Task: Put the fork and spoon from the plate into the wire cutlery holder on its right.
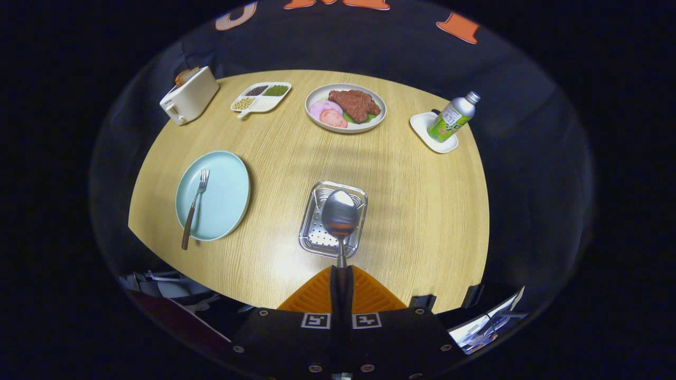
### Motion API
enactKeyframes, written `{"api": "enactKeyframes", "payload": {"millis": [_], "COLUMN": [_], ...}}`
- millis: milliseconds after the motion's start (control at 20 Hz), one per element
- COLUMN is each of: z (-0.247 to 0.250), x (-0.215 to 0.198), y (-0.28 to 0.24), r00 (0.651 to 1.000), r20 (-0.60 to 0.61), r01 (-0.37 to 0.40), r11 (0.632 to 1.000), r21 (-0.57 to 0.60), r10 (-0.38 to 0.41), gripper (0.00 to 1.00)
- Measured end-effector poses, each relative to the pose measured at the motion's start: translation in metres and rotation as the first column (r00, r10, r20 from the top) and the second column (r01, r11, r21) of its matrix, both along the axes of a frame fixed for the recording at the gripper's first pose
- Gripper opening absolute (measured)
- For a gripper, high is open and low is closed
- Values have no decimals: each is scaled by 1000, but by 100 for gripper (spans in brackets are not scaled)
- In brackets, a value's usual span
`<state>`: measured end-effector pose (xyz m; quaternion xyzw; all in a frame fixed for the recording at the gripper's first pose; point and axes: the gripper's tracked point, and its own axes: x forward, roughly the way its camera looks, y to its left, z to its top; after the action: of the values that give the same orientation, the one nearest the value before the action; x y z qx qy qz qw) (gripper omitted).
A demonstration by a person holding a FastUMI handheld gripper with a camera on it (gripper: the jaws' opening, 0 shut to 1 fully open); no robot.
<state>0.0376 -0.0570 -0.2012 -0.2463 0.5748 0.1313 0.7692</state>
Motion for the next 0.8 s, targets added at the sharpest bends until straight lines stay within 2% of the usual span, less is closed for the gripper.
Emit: {"api": "enactKeyframes", "payload": {"millis": [250, 500, 800], "z": [-15, -31, -41], "x": [10, 14, 22], "y": [-3, -6, 3], "r00": [993, 981, 972], "r20": [-105, -188, -234], "r01": [-72, -82, -58], "r11": [992, 986, 988], "r21": [-100, -146, -144], "r10": [61, 54, 23], "gripper": [1, 1, 3]}}
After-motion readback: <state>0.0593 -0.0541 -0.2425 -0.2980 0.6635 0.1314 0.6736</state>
